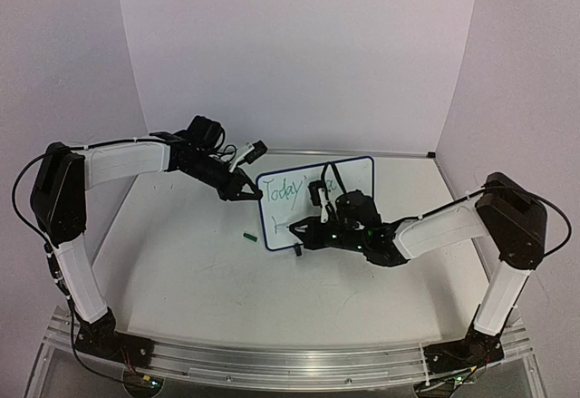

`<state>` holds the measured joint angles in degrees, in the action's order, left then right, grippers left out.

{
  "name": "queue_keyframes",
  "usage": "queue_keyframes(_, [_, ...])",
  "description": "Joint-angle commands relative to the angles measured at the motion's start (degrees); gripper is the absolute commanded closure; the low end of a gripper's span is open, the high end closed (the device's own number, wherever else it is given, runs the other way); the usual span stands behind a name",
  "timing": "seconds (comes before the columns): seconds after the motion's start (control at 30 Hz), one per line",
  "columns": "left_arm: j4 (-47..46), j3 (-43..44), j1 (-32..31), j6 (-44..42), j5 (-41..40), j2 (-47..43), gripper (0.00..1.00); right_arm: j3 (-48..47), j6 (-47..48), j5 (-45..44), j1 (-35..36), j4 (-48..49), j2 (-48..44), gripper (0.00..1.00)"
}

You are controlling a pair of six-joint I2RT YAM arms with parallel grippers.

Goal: Write a sentence on the whiteboard

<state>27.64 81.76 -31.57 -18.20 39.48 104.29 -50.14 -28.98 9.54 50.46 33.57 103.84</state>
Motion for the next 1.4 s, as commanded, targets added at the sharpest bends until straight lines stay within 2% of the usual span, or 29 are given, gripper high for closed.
queue_keyframes(0.0, [1.7, 0.3, -0.2, -1.8, -2.8, -0.9, 1.00, 1.3, -0.7, -3.5, -0.2, 3.4, -3.2, 1.00])
queue_keyframes(0.4, [1.8, 0.3, -0.2, -1.7, -2.7, -1.0, 1.00, 4.5, -1.9, -4.7, -0.1, 2.0, -3.1, 1.00])
queue_keyframes(0.97, [1.8, 0.3, -0.2, -1.8, -2.8, -1.2, 1.00, -1.0, -1.2, -0.8, -0.2, 2.0, 1.3, 1.00])
queue_keyframes(1.17, [1.8, 0.3, -0.2, -1.8, -2.9, -1.3, 1.00, 0.8, -2.1, 0.9, -0.1, 3.9, -1.6, 1.00])
queue_keyframes(1.37, [1.9, 0.3, -0.2, -1.8, -3.0, -1.5, 1.00, 5.9, -2.8, 3.5, -0.2, 5.8, -9.9, 1.00])
